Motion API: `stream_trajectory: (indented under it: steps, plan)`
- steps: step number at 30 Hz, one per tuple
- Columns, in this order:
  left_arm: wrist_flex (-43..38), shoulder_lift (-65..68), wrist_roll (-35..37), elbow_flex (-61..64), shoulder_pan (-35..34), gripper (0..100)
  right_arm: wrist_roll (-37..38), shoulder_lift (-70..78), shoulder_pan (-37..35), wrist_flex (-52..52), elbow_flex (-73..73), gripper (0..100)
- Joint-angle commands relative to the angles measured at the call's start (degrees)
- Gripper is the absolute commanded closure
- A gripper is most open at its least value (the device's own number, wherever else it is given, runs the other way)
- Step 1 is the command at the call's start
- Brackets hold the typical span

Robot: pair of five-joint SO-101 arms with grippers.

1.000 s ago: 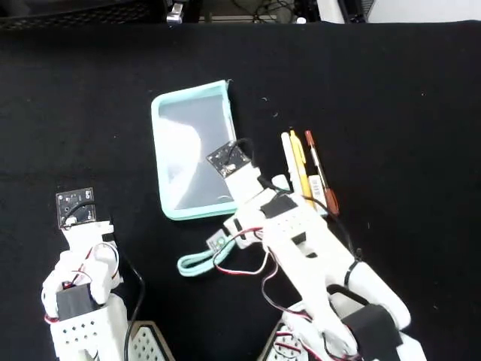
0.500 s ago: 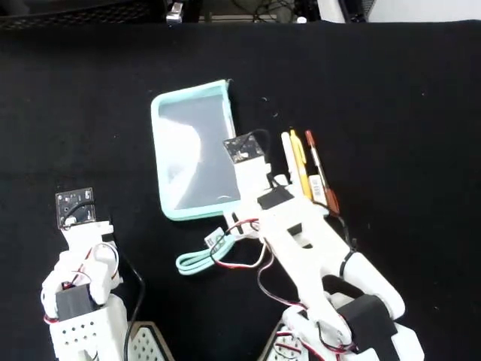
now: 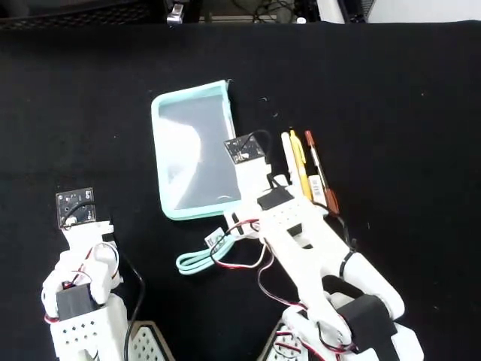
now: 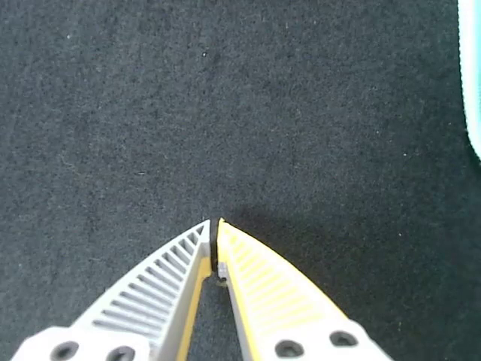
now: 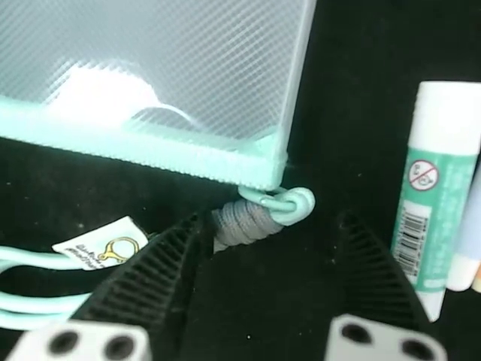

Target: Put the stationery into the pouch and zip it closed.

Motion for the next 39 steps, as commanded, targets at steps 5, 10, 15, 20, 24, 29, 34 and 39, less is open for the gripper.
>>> stream_trajectory:
  steps: [5, 10, 15, 20, 24, 29, 34, 39]
  plan:
    - [0.35, -0.26, -0.44, 0.92, 0.66, 97, -0.09, -0.22, -2.2, 0.62, -1.98, 73.7]
    - [0.35, -0.26, -0.44, 0.92, 0.66, 97, 0.0, -0.22, -9.76, 0.26, -1.89, 73.4]
    - [0.35, -0.26, -0.44, 0.92, 0.66, 97, 0.0, 0.22, -10.46, 0.18, -1.63, 73.6]
    - [0.35, -0.26, -0.44, 0.92, 0.66, 97, 0.0, 0.22, -8.53, 0.26, -1.19, 73.7]
    - [0.35, -0.26, -0.44, 0.92, 0.66, 97, 0.88, 0.31, -6.15, 0.35, -0.04, 75.9]
    - [0.35, -0.26, -0.44, 0.92, 0.66, 97, 11.43, 0.31, -1.85, 0.88, 0.31, 98.4]
    - [0.35, -0.26, -0.44, 0.92, 0.66, 97, 16.79, -0.48, 1.23, 6.59, -0.31, 98.5]
    - [0.35, -0.26, -0.44, 0.92, 0.66, 97, 26.55, -5.49, 4.57, 13.36, -0.13, 98.7]
